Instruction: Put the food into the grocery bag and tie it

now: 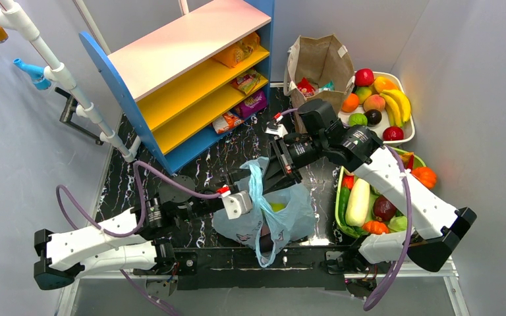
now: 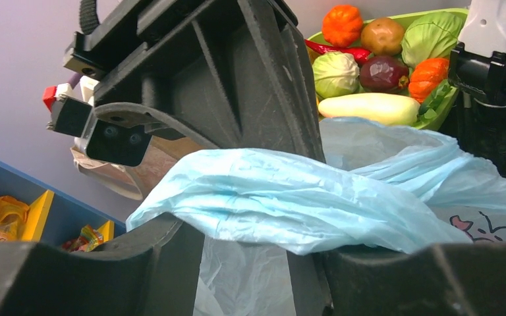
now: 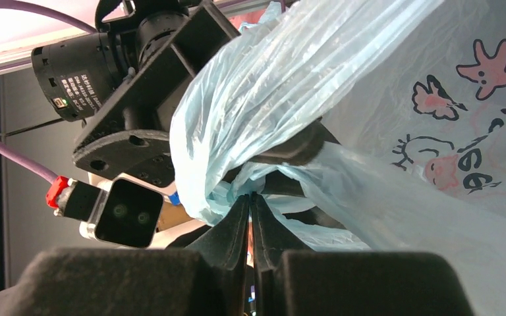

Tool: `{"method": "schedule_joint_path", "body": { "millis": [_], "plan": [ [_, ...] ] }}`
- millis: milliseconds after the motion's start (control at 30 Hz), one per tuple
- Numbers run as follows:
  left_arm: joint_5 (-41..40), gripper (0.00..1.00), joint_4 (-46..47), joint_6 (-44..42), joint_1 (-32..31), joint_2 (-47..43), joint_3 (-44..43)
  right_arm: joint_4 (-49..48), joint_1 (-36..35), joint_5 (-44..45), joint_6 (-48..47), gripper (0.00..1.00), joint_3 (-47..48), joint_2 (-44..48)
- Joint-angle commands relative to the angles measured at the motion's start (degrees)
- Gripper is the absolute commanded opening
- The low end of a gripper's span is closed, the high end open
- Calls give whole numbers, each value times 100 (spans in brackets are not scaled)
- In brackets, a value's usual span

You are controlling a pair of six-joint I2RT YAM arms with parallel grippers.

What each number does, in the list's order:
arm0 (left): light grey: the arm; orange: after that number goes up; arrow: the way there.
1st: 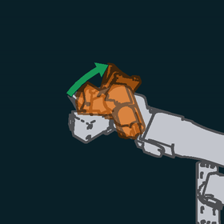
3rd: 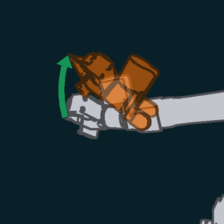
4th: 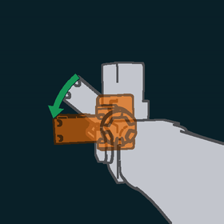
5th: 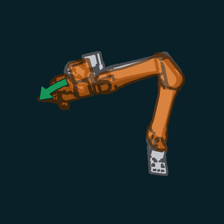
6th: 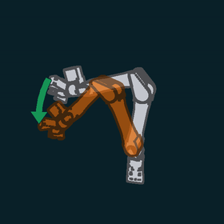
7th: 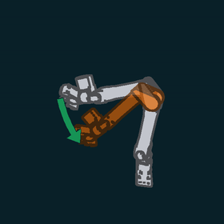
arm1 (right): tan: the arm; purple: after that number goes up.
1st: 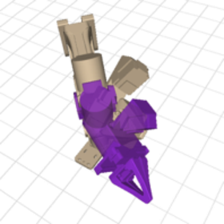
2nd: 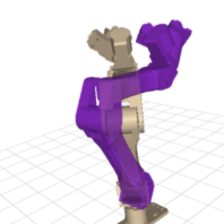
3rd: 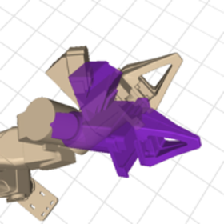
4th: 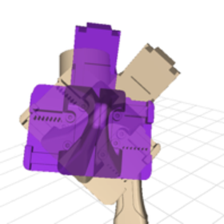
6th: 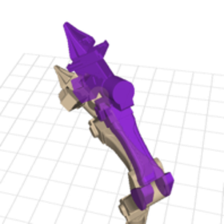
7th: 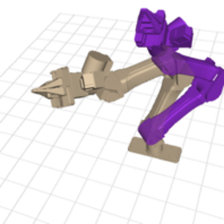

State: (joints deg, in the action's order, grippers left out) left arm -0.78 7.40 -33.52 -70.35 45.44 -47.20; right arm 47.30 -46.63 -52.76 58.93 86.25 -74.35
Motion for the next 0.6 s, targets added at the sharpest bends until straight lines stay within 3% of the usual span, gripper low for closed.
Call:
{"method": "schedule_joint_path", "body": {
  "millis": [0,133,200,367,567],
  "plan": [
    [184,45,255,-30,-14,104,-39,-435,-39,-245,132,10,-31,141],
    [376,49,283,23,-11,170,-86,-453,-39,-262,142,10,-72,114],
    [408,45,211,30,-14,198,-121,-485,-39,-271,145,10,-72,118],
    [308,0,114,54,-14,154,-111,-484,-41,-319,122,10,-38,181],
    [240,0,-67,99,-14,117,-226,-98,-23,-107,-225,12,52,327]
  ]
}}
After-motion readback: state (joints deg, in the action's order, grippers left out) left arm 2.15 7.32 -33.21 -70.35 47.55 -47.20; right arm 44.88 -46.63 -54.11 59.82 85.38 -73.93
